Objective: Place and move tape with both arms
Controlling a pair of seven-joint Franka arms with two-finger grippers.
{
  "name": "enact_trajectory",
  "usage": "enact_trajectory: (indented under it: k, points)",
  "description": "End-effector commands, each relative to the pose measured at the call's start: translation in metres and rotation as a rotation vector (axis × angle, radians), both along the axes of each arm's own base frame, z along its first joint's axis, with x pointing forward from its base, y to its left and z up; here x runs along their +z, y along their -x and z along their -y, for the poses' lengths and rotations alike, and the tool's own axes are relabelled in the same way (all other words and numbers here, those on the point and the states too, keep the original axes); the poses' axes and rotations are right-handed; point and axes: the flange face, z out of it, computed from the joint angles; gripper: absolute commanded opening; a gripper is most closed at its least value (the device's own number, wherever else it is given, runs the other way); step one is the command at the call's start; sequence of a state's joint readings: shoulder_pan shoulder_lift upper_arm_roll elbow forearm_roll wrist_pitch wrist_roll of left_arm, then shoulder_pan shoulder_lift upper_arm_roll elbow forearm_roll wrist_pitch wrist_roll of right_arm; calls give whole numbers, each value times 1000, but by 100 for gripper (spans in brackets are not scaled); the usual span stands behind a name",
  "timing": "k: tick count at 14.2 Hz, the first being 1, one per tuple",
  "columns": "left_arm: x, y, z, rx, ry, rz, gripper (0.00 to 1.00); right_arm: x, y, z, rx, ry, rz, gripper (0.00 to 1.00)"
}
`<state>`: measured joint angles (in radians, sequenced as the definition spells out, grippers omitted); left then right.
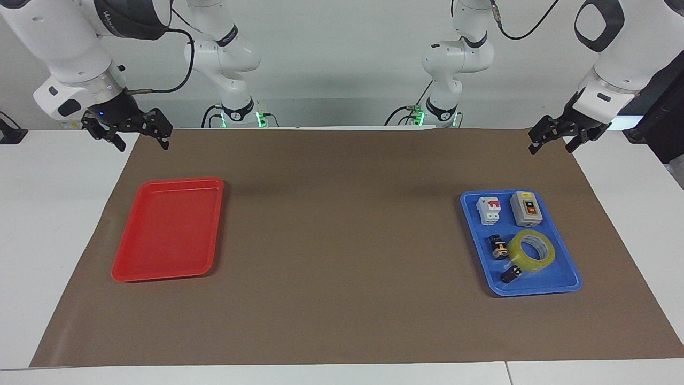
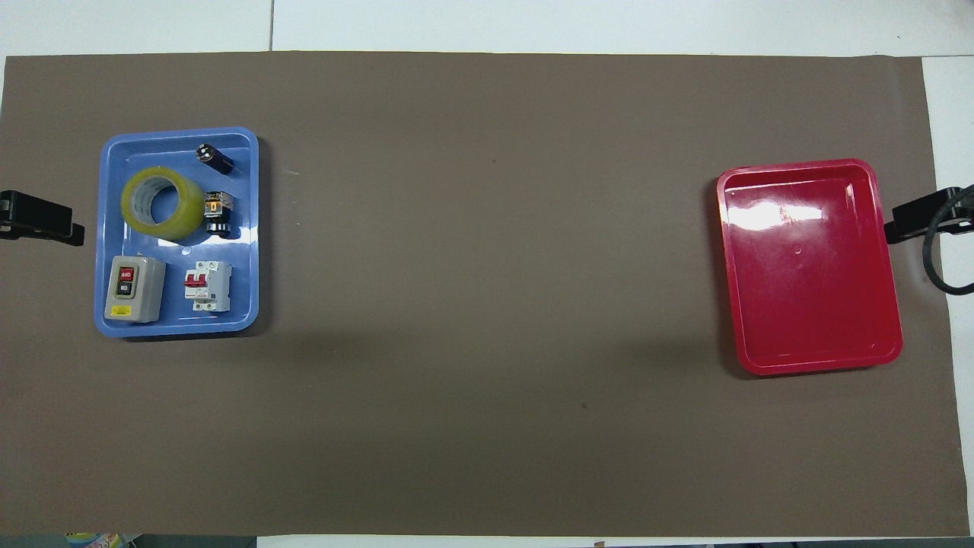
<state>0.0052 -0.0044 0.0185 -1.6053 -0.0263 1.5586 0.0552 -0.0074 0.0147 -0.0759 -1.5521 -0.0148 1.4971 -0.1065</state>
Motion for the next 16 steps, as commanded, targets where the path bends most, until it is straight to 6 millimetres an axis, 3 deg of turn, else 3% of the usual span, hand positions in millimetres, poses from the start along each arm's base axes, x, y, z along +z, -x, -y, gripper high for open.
enact_trajectory:
  k: [1,11,13,16]
  points:
    - [-6,9,2,-9,-21,-13,100,3,2,2,15,-6,18,100]
    - [-5,10,2,-4,-20,11,100,2,2,0,17,-11,18,100]
    - [-22,2,-2,7,-21,37,100,2,2,0,17,-11,18,100]
    - [-76,-15,-24,41,-24,70,100,1,2,0,17,-11,17,100]
